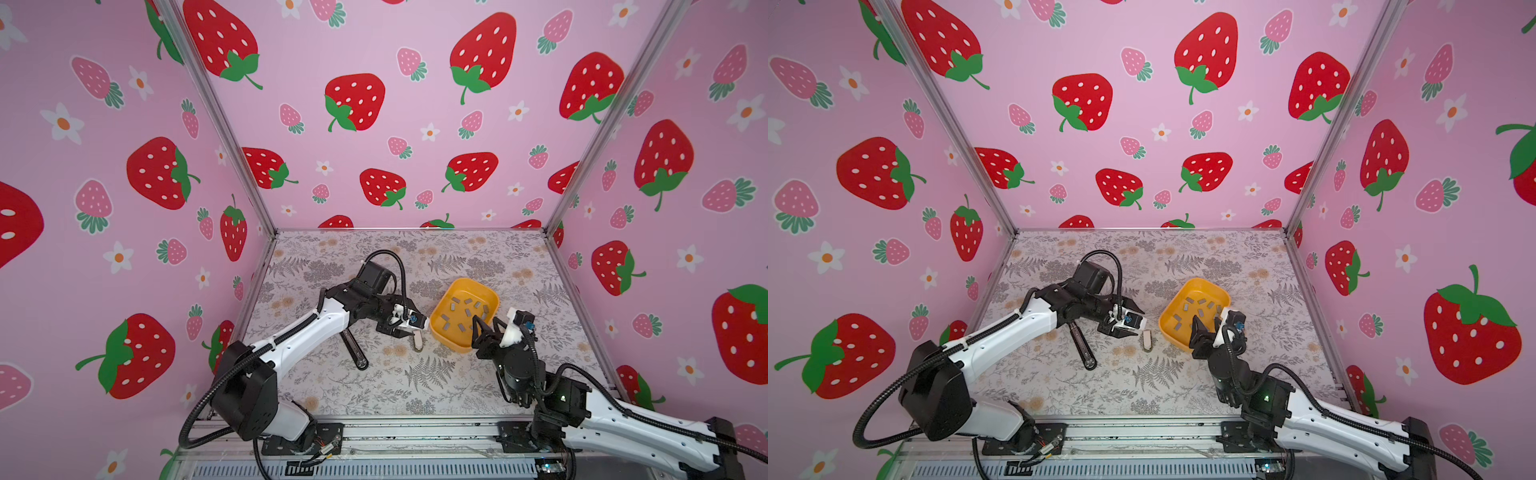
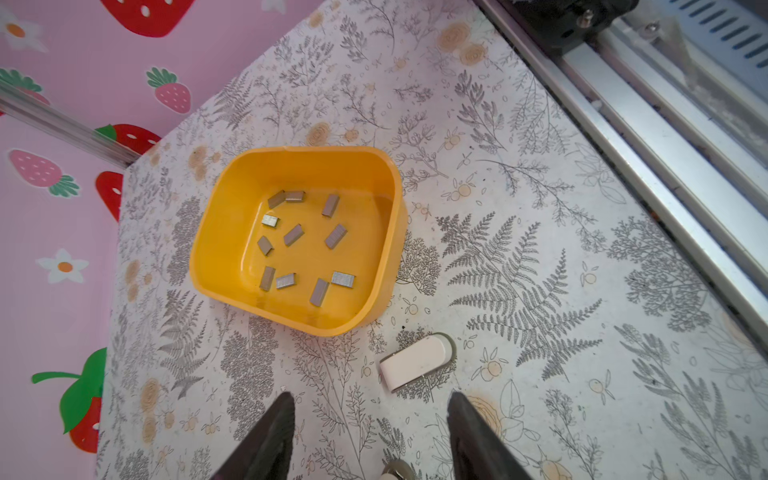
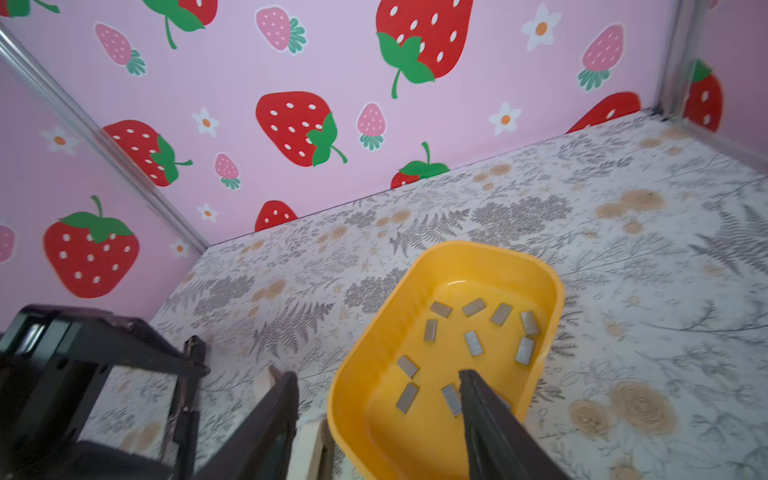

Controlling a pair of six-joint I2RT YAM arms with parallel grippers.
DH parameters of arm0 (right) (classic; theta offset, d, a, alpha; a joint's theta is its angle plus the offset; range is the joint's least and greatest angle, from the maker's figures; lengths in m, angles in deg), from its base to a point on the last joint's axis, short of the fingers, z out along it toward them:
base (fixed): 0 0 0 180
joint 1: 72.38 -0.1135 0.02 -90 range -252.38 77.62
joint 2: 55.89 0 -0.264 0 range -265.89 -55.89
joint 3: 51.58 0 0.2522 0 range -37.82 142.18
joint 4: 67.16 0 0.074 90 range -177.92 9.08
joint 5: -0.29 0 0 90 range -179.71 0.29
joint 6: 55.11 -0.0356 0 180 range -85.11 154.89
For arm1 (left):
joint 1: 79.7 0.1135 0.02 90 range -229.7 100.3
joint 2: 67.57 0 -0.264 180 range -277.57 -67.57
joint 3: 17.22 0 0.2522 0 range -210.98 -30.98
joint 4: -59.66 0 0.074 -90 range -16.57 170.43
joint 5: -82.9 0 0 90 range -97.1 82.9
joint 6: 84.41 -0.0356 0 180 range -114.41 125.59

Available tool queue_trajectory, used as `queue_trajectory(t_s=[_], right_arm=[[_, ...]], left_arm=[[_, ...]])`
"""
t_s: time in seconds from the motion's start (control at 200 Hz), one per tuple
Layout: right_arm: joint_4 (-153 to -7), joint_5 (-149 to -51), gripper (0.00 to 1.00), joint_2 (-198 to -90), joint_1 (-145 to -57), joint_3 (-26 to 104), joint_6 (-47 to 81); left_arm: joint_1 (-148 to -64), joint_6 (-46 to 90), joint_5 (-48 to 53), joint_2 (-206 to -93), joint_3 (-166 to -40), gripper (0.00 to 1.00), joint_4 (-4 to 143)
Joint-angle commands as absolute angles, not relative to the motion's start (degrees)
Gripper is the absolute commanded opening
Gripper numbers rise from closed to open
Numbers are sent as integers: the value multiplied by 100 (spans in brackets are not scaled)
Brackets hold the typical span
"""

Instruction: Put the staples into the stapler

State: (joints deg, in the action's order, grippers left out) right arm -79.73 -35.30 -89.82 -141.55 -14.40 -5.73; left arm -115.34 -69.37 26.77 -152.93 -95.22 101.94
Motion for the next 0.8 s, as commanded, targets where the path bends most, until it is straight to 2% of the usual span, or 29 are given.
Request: queue_trajectory(t_s=[0.0,0.18,0.345,0.575,0.795], right_arm=[[-7960,-3373,66,-8633,-13566,-1454,45],[-7801,-4451,72,-7993,-12261,-2080,251],[-7674,-5397,70,-8413,-11219,-2121,273],[-7149,-5877,70,-9152,-10416,-2391,249],[-6890,-6098,72,-9255,-9944,-2617,333]], left_arm=[[-11910,-7559,2029,-15616,-9865,60,10743],[-12263,-7949,1543,-16005,-10133,58,11003],[-12554,-8258,970,-16269,-10324,57,11289],[-12861,-8602,344,-16661,-10457,56,11331],[-12845,-8858,-278,-17077,-10614,52,11189]])
